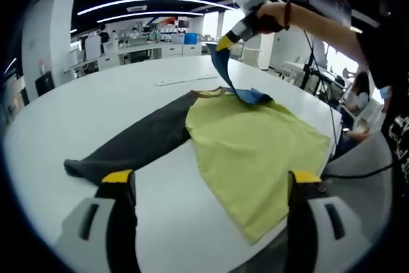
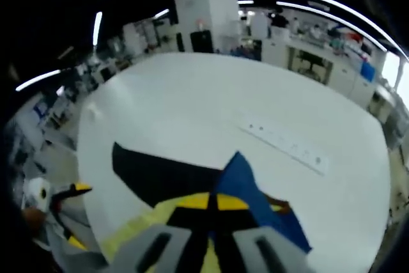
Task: Fold the garment on the visible template until the final outline fits inside the template.
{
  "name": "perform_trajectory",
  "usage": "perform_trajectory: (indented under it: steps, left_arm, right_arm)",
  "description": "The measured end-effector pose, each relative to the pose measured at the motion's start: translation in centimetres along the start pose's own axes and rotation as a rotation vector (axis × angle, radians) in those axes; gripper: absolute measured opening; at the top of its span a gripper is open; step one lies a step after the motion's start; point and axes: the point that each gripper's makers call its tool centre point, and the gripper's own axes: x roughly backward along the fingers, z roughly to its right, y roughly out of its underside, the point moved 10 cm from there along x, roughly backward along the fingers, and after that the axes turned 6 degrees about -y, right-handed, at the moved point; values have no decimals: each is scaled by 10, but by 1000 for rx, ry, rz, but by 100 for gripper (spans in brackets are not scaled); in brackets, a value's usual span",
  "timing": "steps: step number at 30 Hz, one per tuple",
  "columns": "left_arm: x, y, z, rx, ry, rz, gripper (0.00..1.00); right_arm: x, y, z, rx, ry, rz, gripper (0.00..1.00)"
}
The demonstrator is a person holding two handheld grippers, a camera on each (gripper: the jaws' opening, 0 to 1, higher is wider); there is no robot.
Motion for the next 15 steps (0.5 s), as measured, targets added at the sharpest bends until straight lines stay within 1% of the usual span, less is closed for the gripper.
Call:
perform_trajectory:
  steps: [5,8,10,13,15]
  left_arm:
    - [0,2,0,1,-8,-10,97]
    - [1,3,-1,-1,-11,-13,97]
    - [1,4,-2,-1,-12,-15,97]
    - [1,6,-3,-4,-14,-23,97]
    - [1,6,-3,-3,-14,-25,97]
  right_arm:
    - [-6,1,-13,25,-56,4,0]
    - [-9,4,-23,56,-84,-8,0]
    - [-15,4,-28,84,-106,-23,0]
    - [-24,10,-37,100,-122,-33,0]
    - [-31,11,-38,114,-120,-35,0]
